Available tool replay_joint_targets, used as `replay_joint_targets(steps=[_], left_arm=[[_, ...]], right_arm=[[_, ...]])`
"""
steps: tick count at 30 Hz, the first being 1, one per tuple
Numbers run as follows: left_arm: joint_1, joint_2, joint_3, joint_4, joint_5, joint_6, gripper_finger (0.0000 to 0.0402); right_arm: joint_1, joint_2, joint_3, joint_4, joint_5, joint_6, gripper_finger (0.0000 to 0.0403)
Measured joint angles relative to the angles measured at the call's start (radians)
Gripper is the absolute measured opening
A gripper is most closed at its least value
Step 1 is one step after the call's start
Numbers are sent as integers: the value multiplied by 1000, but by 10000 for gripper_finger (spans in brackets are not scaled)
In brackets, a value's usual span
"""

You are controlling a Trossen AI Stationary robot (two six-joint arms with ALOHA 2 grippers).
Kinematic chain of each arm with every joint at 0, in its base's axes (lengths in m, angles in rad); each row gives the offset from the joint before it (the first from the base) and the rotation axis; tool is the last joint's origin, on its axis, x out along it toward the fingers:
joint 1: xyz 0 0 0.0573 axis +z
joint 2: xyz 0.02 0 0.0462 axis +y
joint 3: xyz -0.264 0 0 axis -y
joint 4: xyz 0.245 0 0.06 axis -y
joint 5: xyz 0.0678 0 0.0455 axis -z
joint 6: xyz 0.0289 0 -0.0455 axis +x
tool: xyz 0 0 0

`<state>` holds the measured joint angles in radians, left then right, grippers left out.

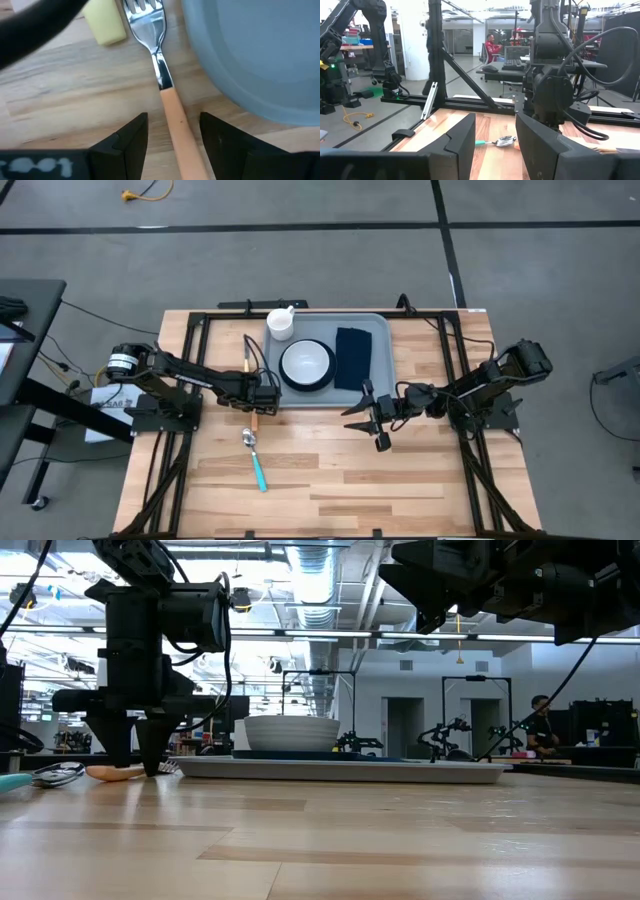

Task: Set up tray
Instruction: Put the orange fork on top of the blue napkin on the gray tray

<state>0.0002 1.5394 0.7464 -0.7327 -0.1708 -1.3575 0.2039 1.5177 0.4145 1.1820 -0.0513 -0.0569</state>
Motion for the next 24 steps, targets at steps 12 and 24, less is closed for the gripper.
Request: replay_joint_targets(steps=[12, 24], left_arm=[[0, 0, 0, 0, 6, -8, 159], [0, 0, 0, 11, -4, 4, 49]], right_arm=[[0, 0, 0, 0, 0, 0, 134], [0, 0, 0, 0, 0, -4, 134]])
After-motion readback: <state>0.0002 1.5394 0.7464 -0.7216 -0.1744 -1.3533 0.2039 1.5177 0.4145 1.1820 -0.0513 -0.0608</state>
